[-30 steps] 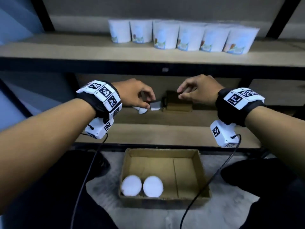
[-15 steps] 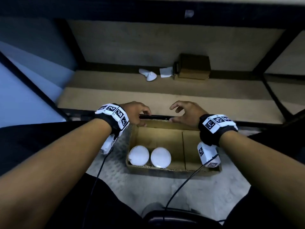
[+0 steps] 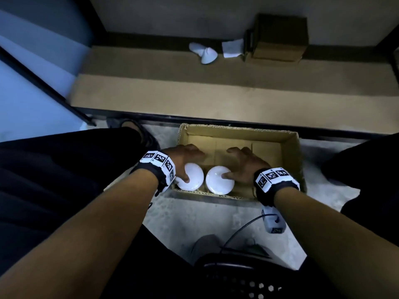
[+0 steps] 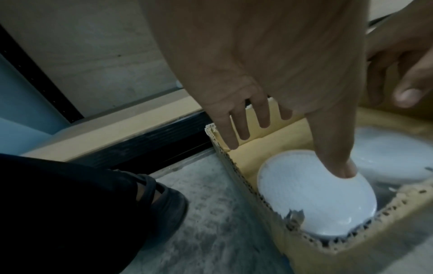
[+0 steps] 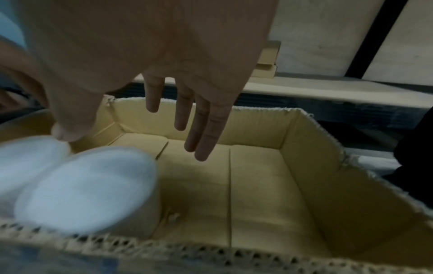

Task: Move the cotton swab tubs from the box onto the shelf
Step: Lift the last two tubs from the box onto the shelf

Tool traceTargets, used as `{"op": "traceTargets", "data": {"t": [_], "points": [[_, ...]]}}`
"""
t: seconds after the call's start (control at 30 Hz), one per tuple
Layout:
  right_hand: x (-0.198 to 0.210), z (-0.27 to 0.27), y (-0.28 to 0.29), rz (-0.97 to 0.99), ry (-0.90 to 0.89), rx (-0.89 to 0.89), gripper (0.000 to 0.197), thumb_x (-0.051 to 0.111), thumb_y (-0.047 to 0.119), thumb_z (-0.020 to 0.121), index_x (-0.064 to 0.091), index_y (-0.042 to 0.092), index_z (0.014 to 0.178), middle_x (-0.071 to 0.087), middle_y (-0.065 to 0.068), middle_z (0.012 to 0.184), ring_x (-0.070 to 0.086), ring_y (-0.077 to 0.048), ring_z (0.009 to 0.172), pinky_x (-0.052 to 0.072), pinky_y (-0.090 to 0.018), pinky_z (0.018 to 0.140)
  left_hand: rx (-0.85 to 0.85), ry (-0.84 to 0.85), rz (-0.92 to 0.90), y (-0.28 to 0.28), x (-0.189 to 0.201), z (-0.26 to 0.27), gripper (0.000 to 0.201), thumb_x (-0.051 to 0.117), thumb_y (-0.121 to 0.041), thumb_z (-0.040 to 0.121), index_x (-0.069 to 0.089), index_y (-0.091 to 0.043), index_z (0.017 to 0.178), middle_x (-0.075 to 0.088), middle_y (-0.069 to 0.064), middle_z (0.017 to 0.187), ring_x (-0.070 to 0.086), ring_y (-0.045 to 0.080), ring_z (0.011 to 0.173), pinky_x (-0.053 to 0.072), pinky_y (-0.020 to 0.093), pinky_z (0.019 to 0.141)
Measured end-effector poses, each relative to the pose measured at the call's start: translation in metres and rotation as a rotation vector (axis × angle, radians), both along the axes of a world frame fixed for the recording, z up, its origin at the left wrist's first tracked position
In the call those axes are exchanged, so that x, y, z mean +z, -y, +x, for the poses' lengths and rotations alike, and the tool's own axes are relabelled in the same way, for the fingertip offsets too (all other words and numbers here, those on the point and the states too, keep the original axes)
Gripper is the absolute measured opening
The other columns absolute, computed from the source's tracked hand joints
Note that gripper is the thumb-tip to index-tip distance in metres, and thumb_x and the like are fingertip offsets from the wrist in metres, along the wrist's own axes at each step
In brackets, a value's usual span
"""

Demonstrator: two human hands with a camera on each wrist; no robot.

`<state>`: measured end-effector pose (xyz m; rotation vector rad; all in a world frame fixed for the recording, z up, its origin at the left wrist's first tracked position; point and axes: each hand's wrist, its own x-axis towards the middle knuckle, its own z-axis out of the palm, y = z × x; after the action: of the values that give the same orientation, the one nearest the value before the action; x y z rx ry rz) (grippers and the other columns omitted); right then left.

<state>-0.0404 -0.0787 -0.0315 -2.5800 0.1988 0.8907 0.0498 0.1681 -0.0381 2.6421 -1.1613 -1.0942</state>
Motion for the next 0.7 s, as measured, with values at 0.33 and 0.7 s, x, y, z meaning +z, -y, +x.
{"op": "traceTargets", "data": {"t": [0.33, 0.7], "points": [[-0.032, -0.013, -0.034, -0.029, 0.004, 0.115, 0.095, 0.079, 0.058, 0.06, 0.028, 0.046, 0.139, 0.035, 0.0, 0.136, 0.051, -0.033, 0.117, 0.051, -0.048, 0.092, -0.074, 0.041, 0.049, -0.003, -0.021, -0.012, 0.116, 0.087, -0.023, 0.055, 0.018, -0.054, 0.143, 0.037, -0.011, 0.145, 0.047, 0.026, 0.124, 0.052, 0.044, 0.091], [-0.035, -0.019, -0.041, -0.036, 0.07, 0.082, 0.084, 0.077, 0.052, 0.069, 0.035, 0.035, 0.14, 0.035, -0.004, 0.135, 0.05, -0.035, 0.113, 0.051, -0.047, 0.09, -0.084, 0.086, 0.029, -0.004, -0.037, -0.015, 0.097, 0.086, -0.023, 0.056, 0.036, -0.039, 0.137, 0.04, -0.01, 0.137, 0.048, 0.025, 0.117, 0.054, 0.042, 0.086]]}}
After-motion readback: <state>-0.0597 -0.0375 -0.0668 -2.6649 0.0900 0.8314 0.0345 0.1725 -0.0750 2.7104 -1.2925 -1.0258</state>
